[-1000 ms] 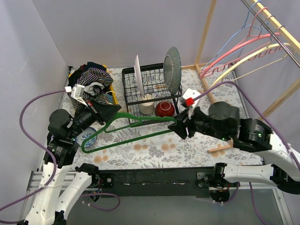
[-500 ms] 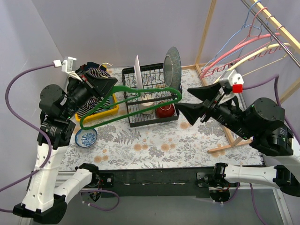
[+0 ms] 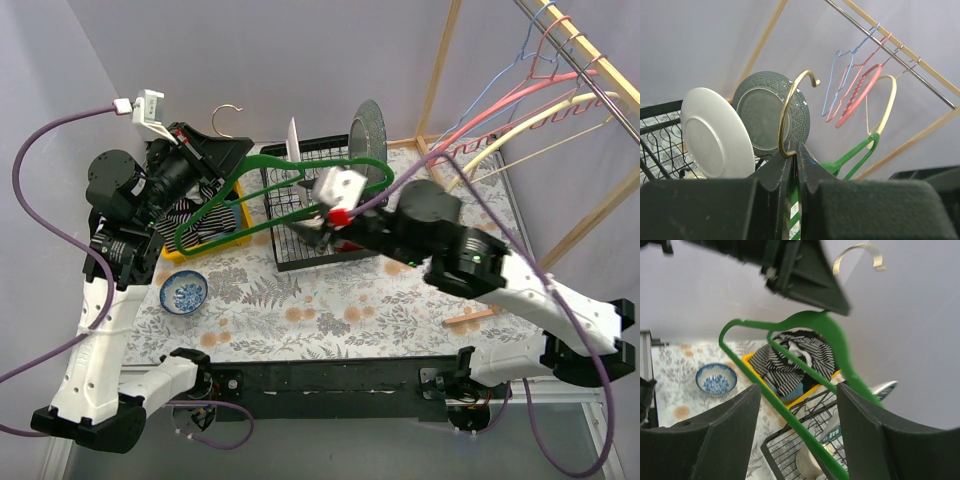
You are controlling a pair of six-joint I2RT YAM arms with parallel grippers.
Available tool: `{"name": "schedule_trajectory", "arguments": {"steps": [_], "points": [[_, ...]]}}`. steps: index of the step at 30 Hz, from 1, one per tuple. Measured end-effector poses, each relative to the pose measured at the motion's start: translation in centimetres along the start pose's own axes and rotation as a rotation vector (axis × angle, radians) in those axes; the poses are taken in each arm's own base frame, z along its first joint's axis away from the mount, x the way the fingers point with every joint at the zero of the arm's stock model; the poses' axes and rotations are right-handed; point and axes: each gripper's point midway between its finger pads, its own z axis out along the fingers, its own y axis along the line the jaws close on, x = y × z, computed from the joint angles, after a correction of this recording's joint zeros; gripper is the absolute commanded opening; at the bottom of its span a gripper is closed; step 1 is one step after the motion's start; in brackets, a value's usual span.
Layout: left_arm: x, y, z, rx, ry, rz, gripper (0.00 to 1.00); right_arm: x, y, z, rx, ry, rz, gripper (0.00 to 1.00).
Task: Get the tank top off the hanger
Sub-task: Place the hanger at the clothesline.
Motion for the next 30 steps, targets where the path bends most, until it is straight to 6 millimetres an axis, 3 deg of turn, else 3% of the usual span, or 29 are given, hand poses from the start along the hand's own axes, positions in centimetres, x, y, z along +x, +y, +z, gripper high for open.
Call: {"name": "schedule_trajectory", "arguments": {"steps": [4,9,14,17,21,30], "points": [[-0.3,-0.1,0.3,0.01,-0.012,-0.006,0.0,3.9,3.9,3.8,-0.103,0.086,-0.095,0.74],[-0.6,-0.3,0.7,0.023,-0.024,-0.024,0.0,5.9,8.4,6.1,-0.162,0.115,-0.265,0.77],[-0.2,-0.2,1.2,0.033,-0.007,-0.054,0.0,7.6,11.4,7.8,-0.137,0.127,-0.554,0.75],[-0.1,-0.1,1.3,0.032,-0.003,-0.068,0.0,9.0,11.6,9.2,-0.108,0.162,-0.692,0.75],[-0.2,-0.2,1.2,0.033,-0.01,-0.074,0.0,9.6,11.0,10.9,-0.074,0.219,-0.741,0.76],[-0.8,-0.5,1.1,0.035,-0.036,-0.075,0.0,9.5,11.6,11.1,-0.141,0.267,-0.727,0.74]]}}
